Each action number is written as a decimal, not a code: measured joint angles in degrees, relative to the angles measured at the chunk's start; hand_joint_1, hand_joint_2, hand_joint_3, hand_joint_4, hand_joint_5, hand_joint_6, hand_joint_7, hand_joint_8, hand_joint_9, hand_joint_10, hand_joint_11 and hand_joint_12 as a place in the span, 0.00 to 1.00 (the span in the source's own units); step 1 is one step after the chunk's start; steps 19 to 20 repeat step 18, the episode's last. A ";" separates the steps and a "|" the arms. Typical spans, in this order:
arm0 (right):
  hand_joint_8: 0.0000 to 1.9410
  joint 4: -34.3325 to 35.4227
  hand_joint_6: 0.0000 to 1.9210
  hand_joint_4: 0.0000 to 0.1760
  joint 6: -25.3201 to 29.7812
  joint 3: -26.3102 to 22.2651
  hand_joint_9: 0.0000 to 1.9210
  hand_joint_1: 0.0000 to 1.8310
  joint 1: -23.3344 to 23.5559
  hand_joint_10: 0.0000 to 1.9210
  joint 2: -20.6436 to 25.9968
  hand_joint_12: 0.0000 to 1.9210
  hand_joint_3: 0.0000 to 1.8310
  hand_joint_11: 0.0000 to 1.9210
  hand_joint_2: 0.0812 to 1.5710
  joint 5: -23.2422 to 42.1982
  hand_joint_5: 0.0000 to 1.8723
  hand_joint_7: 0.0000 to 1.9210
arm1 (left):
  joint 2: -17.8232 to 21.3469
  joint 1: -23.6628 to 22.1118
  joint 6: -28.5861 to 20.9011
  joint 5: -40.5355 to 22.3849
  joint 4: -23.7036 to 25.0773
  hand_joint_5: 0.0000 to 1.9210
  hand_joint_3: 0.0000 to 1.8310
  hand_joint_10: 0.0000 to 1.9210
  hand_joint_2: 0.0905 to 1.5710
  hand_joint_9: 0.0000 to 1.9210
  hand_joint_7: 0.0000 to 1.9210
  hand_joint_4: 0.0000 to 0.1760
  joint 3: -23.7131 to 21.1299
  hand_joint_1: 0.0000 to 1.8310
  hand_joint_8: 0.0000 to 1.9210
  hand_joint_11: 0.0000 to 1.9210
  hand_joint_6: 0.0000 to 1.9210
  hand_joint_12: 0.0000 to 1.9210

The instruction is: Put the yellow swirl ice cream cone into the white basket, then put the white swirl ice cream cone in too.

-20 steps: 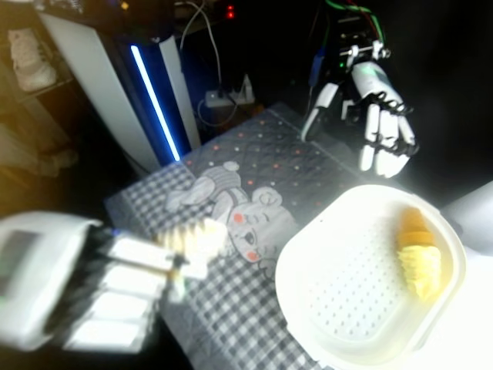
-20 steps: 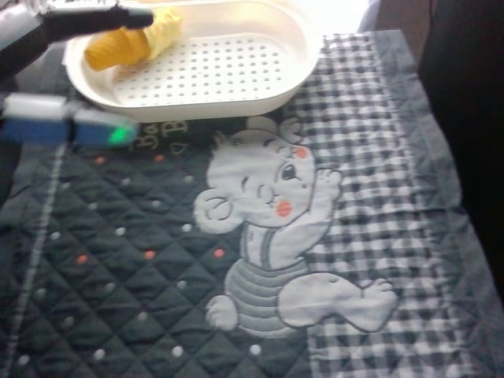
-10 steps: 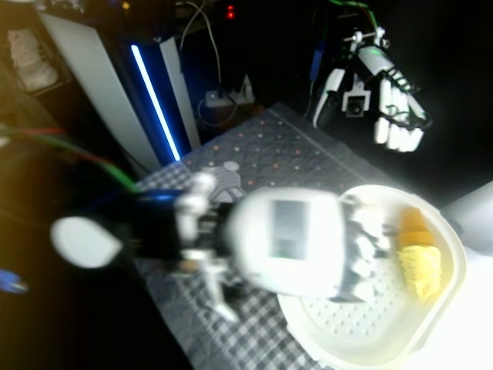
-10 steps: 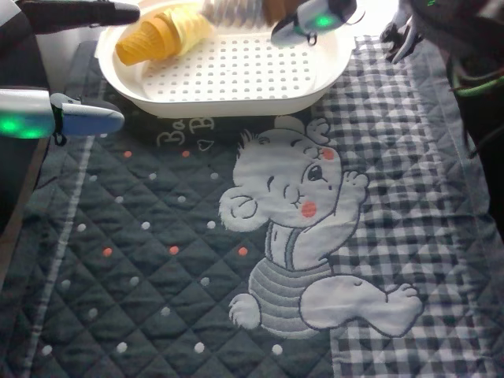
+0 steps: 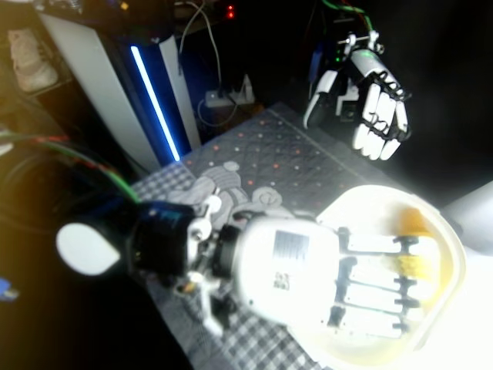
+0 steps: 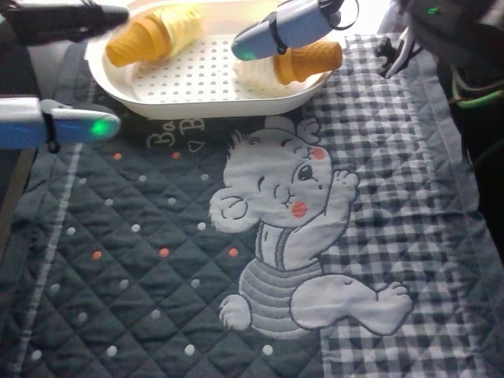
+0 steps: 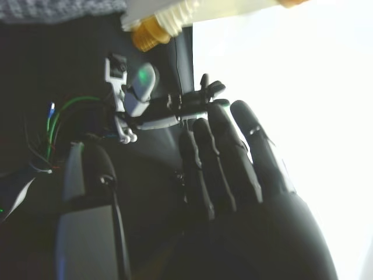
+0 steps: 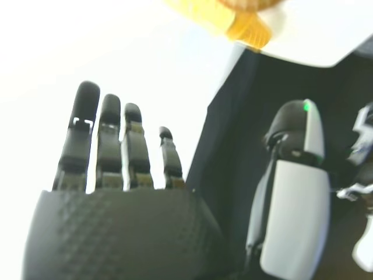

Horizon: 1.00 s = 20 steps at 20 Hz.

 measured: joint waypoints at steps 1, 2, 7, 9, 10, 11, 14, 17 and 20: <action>0.00 1.44 0.00 1.00 -0.04 -1.79 0.00 0.41 0.02 0.00 2.23 0.01 0.00 0.00 0.48 2.89 0.00 0.00 | 0.72 0.66 0.52 -1.73 -0.59 0.18 0.00 0.00 0.53 0.15 0.15 0.13 -0.70 0.48 0.00 0.00 0.00 0.53; 0.00 3.10 0.00 1.00 -0.13 -3.10 0.00 0.40 0.07 0.00 4.44 0.00 0.00 0.00 0.48 5.55 0.00 0.00 | 1.40 1.16 0.74 -3.41 -1.64 0.16 0.00 0.00 0.53 0.13 0.13 0.23 -1.22 0.47 0.00 0.00 0.00 0.49; 0.00 13.35 0.00 1.00 -4.50 -14.86 0.00 0.45 -8.13 0.00 16.06 0.00 0.00 0.00 0.48 18.43 0.00 0.00 | 4.39 7.45 1.42 -12.41 -4.98 0.08 0.00 0.00 0.55 0.08 0.08 0.41 -5.46 0.54 0.00 0.00 0.00 0.39; 0.00 19.17 0.00 1.00 -4.72 -19.23 0.00 0.42 -15.61 0.00 19.61 0.00 0.00 0.00 0.48 24.98 0.00 0.00 | 4.59 9.79 1.49 -16.28 -6.75 0.07 0.00 0.00 0.55 0.08 0.07 0.48 -6.78 0.51 0.00 0.00 0.00 0.38; 0.00 21.27 0.00 1.00 -4.83 -21.70 0.00 0.41 -19.26 0.00 21.77 0.00 0.00 0.00 0.47 28.39 0.00 0.01 | 5.18 11.21 1.49 -18.80 -7.76 0.08 0.01 0.00 0.56 0.07 0.06 0.32 -7.67 0.49 0.00 0.00 0.00 0.36; 0.01 24.46 0.01 0.99 -5.25 -24.90 0.00 0.44 -23.89 0.00 24.35 0.00 0.00 0.00 0.45 33.86 0.03 0.03 | 5.97 13.42 1.73 -22.16 -8.55 0.06 0.01 0.00 0.59 0.07 0.05 0.44 -8.85 0.44 0.00 0.00 0.00 0.25; 0.00 35.06 0.01 0.99 -11.47 -31.65 0.00 0.44 -33.44 0.00 28.06 0.00 0.00 0.00 0.47 47.06 0.06 0.03 | 7.08 17.42 2.97 -29.18 -10.86 0.06 0.01 0.01 0.62 0.09 0.05 0.29 -11.61 0.43 0.00 0.00 0.00 0.49; 0.01 42.75 0.00 0.99 -12.72 -37.73 0.02 0.40 -45.48 0.01 29.00 0.00 0.01 0.00 0.51 61.46 0.05 0.05 | 7.08 18.10 3.78 -32.04 -10.19 0.07 0.02 0.01 0.67 0.12 0.10 0.00 -12.79 0.37 0.01 0.00 0.00 0.65; 0.00 43.60 0.00 1.00 -12.72 -38.03 0.02 0.36 -46.82 0.00 28.39 0.00 0.01 0.00 0.57 61.48 0.03 0.05 | 6.60 18.49 3.91 -32.54 -10.91 0.04 0.02 0.02 0.69 0.13 0.09 0.00 -13.35 0.29 0.00 0.00 0.00 0.66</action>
